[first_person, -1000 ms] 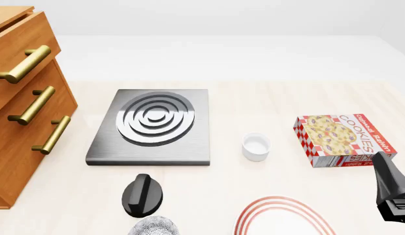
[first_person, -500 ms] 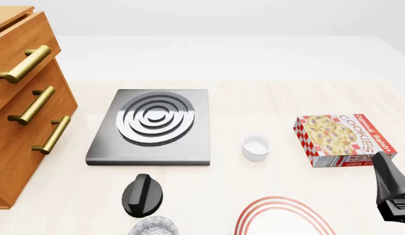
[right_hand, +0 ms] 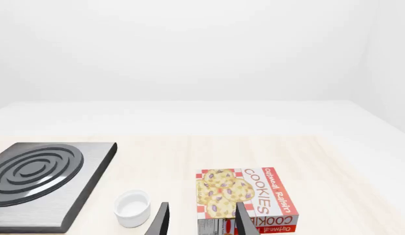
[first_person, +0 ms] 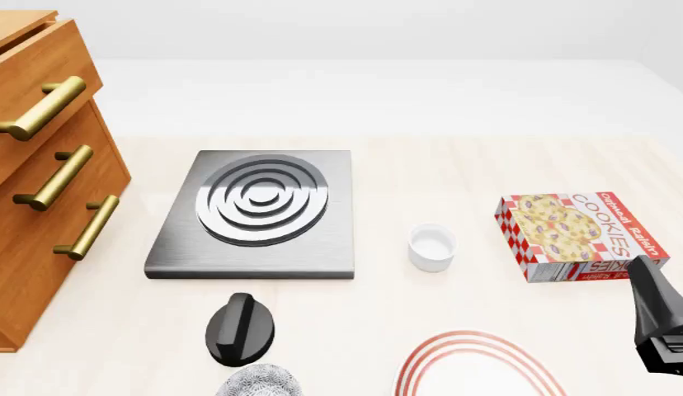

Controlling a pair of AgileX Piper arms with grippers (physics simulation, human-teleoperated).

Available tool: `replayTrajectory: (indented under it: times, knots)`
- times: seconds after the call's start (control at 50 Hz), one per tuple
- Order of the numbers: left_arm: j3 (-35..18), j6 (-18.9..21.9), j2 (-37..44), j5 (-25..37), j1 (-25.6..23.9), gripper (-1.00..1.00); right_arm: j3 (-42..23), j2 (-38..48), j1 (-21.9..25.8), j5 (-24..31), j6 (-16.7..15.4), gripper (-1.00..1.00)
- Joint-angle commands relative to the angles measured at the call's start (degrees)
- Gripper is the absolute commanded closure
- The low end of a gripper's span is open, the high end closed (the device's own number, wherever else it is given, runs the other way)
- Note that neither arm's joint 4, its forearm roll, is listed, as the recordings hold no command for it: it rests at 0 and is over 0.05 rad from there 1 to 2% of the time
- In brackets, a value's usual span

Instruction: Pick the akita bowl on the wooden cabinet and place it on the plate.

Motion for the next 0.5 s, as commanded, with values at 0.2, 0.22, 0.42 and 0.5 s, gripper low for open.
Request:
replayTrajectory:
  times: [0.2,0.22,0.42,0.5]
  knots:
    - [-0.16,-2.68,-4.91,1.94,-1.47,1.0,0.0,0.0,0.0,0.0,0.0,-1.0]
    - [-0.15,-2.68,-4.91,1.94,-1.47,1.0,0.0,0.0,0.0,0.0,0.0,-1.0]
    - [-1.68,-6.09,-9.62,5.49,-3.63,1.0,0.0,0.0,0.0,0.0,-0.01,-1.0]
    - [-2.35,-7.39,-11.21,6.67,-5.04,1.0,0.0,0.0,-0.01,0.0,0.01,-1.0]
